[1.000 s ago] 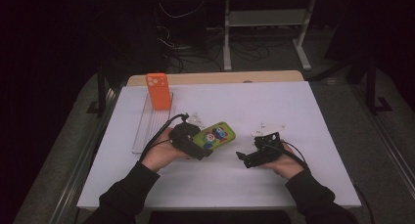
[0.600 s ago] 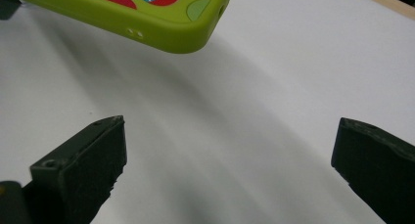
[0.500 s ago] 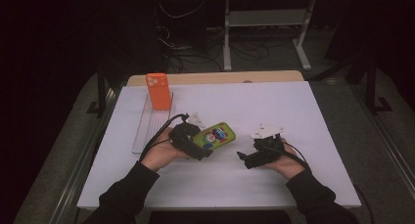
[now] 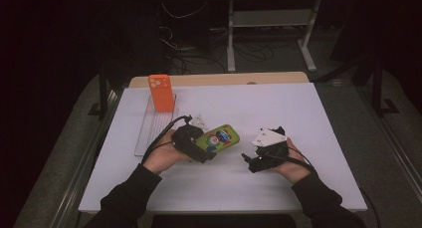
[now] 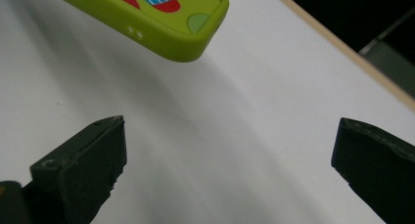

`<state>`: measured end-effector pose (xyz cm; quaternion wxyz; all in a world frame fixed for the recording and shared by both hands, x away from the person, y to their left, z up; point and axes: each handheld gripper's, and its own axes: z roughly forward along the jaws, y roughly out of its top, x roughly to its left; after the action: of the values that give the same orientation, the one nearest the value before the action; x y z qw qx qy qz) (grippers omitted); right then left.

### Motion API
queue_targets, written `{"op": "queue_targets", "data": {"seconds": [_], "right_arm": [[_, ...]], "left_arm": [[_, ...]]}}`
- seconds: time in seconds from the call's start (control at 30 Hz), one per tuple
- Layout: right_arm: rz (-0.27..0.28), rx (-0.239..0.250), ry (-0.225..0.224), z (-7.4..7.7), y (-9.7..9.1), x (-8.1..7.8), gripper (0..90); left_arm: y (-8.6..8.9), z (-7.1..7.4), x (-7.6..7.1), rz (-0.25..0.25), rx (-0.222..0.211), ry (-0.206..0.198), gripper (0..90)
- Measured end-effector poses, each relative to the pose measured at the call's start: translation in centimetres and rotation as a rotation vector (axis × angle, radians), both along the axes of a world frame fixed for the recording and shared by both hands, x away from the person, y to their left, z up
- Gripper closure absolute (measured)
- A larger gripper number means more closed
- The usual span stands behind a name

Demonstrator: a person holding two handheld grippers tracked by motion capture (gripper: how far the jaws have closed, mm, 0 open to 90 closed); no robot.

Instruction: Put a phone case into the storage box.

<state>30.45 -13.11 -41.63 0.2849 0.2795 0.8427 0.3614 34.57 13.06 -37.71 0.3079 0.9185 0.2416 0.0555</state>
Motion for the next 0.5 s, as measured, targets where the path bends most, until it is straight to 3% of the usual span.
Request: {"op": "queue_targets", "data": {"seconds": [0.2, 0.4, 0.5], "right_arm": [[0.025, -0.072, -0.075, 0.0, 0.5, -0.4, 0.0], [0.069, -0.199, -0.184, -0.2, 1.1, -0.9, 0.0], [0.068, -0.228, -0.224, -0.3, 1.5, -1.3, 0.0]], "left_arm": [[-0.1, 0.0, 0.0, -0.008, 0.0, -0.006, 15.9], [-0.1, 0.0, 0.0, -0.017, 0.009, -0.008, 15.9], [0.0, 0.0, 0.1, -0.03, 0.015, -0.015, 15.9]]}}
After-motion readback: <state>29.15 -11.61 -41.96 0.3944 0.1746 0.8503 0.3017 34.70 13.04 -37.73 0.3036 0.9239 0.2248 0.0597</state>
